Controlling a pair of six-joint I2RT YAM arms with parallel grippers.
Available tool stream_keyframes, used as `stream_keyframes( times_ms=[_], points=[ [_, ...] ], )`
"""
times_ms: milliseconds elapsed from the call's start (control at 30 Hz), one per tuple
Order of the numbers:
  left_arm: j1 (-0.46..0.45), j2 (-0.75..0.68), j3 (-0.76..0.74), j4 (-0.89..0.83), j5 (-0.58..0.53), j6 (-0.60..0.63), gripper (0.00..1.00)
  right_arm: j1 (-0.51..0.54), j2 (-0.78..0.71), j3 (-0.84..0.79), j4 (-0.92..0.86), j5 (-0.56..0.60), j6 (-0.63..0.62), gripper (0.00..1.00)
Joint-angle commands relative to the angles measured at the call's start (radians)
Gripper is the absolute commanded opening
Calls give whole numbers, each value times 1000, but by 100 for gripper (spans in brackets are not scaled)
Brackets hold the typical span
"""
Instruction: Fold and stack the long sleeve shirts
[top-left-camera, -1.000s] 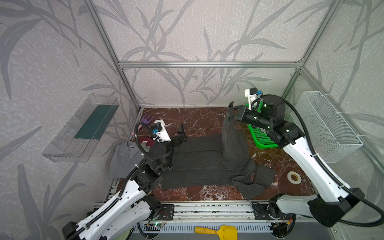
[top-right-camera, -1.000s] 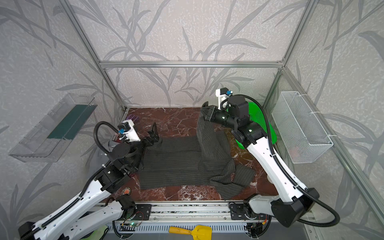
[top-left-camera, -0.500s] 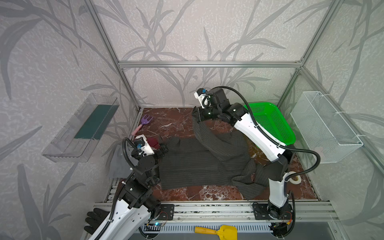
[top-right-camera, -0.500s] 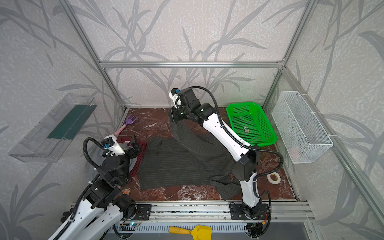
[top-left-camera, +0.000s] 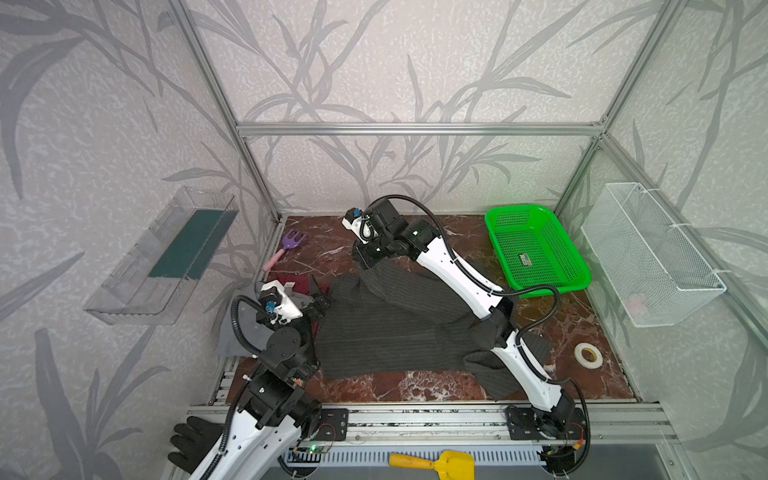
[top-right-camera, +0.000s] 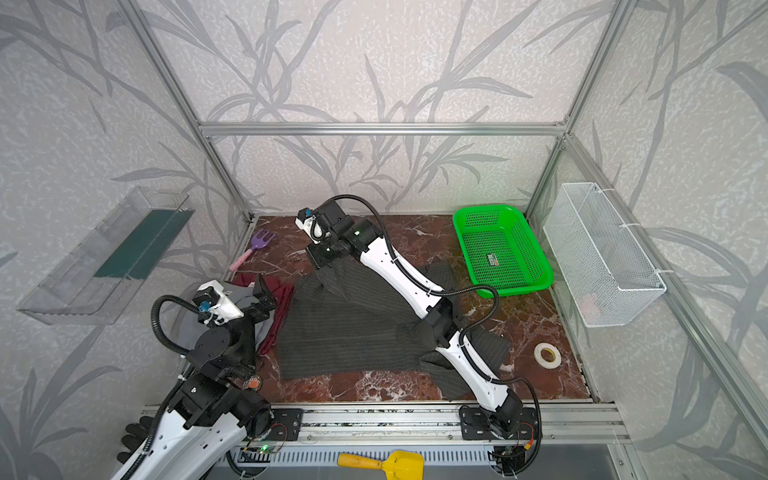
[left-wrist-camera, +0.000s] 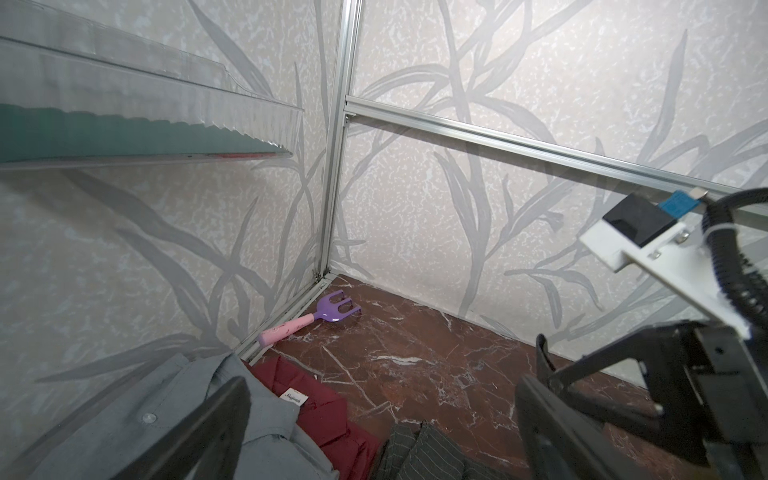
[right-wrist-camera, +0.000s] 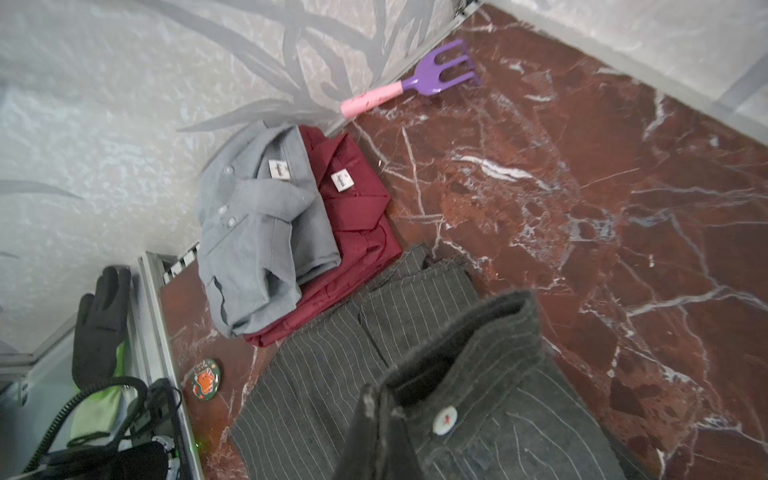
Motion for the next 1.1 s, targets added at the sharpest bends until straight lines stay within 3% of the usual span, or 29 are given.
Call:
stream_keyframes(
  times_ms=[0,367,667,900,1067],
  points=[
    [3,-1,-6,50,-26,32,99,59,9,-27,-2,-24,-86,0],
    [3,2,-13,59,-16,39,99,80,161,11,28,-29,-99,0],
    [3,5,-17,69,-7,47,99,66,193,44,64,103,-162,0],
    [4,3,-22,82,-11,56,99,34,179,42,133,214,-92,0],
    [4,4,-26,90,-11,61,99,47,198,41,185,210,-82,0]
  ],
)
